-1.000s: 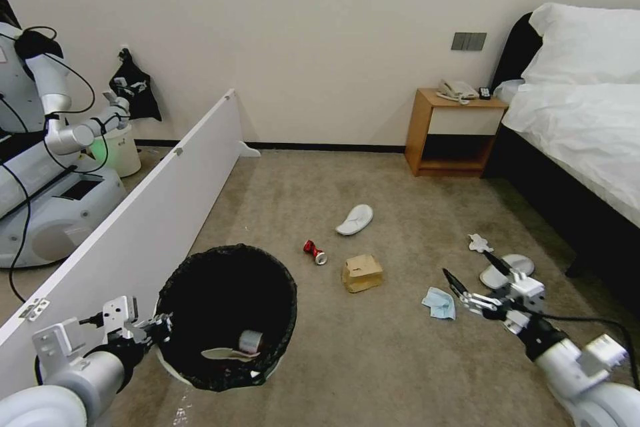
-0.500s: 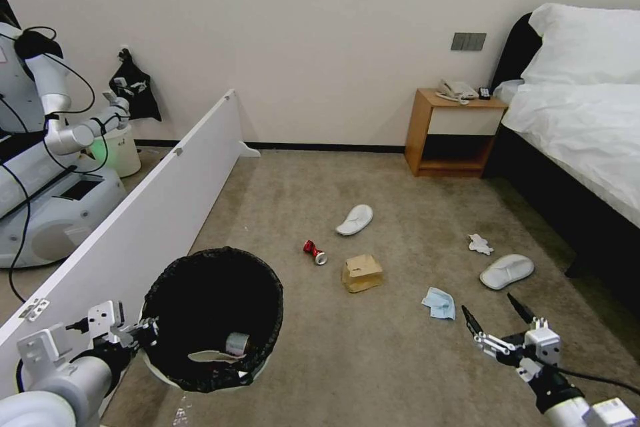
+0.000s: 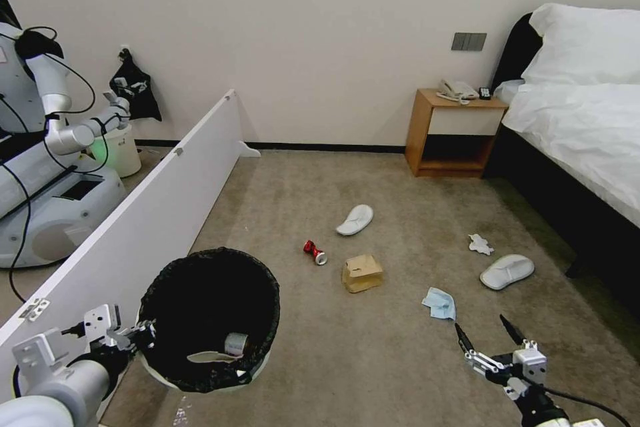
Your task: Pick up the trash bin, then pick up the garbage from the floor and place it into the trash bin.
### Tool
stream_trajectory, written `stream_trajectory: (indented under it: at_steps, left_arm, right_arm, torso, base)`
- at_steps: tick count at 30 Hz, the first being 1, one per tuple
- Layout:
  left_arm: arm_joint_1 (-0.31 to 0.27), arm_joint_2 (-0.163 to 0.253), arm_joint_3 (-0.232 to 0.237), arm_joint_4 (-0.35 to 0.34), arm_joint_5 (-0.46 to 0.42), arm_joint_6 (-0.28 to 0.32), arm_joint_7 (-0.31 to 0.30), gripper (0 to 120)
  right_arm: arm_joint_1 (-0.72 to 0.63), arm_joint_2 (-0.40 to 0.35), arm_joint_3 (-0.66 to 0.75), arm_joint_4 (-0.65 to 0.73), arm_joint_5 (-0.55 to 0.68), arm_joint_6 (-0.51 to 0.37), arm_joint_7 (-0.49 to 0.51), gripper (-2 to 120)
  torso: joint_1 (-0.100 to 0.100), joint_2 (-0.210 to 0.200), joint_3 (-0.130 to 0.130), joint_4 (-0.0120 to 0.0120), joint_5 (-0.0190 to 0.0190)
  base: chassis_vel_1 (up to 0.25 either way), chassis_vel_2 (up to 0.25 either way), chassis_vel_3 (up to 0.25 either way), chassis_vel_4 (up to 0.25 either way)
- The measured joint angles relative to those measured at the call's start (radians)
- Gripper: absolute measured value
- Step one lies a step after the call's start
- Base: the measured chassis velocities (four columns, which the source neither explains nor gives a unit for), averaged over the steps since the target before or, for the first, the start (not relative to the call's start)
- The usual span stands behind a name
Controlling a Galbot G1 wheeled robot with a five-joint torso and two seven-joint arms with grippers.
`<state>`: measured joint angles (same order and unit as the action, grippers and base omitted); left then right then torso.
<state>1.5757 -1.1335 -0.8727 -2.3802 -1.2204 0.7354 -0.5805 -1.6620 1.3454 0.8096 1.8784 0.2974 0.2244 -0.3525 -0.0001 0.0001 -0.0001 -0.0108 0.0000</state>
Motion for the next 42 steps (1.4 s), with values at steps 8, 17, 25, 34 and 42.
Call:
stream_trajectory:
  at_steps: [8, 17, 25, 34, 42]
  left_arm:
    - [-0.002, -0.008, 0.003, -0.012, 0.006, 0.0, -0.001, 2]
    - [-0.001, -0.014, -0.009, -0.004, 0.005, 0.0, 0.004, 2]
    - [-0.005, -0.014, -0.01, 0.003, 0.003, 0.0, 0.005, 2]
    - [-0.009, -0.018, 0.003, 0.005, 0.002, 0.0, 0.005, 2]
    - [-0.007, -0.02, 0.006, 0.001, 0.002, 0.0, 0.006, 2]
  right_arm:
    - [0.015, 0.001, -0.005, -0.011, -0.002, 0.008, -0.018, 100]
    - [0.029, -0.011, -0.007, -0.026, 0.004, 0.009, -0.022, 100]
    - [0.035, -0.012, -0.01, -0.035, 0.005, 0.009, -0.025, 100]
    - [0.036, -0.013, -0.009, -0.04, 0.006, 0.009, -0.026, 100]
    - [0.033, -0.008, -0.003, -0.043, 0.005, 0.009, -0.026, 100]
  torso:
    - [0.0, 0.0, 0.0, 0.0001, 0.0]
    - [0.0, 0.0, 0.0, -0.0001, -0.0001]
    - [0.0, 0.0, 0.0, 0.0001, 0.0]
    - [0.0, 0.0, 0.0, 0.0001, -0.0001]
    - [0.0, 0.0, 0.0, 0.0, 0.0]
  base:
    - [-0.026, 0.041, 0.037, -0.03]
    - [-0.104, 0.098, 0.096, -0.081]
    - [-0.067, 0.077, 0.064, -0.077]
    - [-0.088, 0.096, 0.088, -0.101]
    - [-0.091, 0.088, 0.083, -0.083]
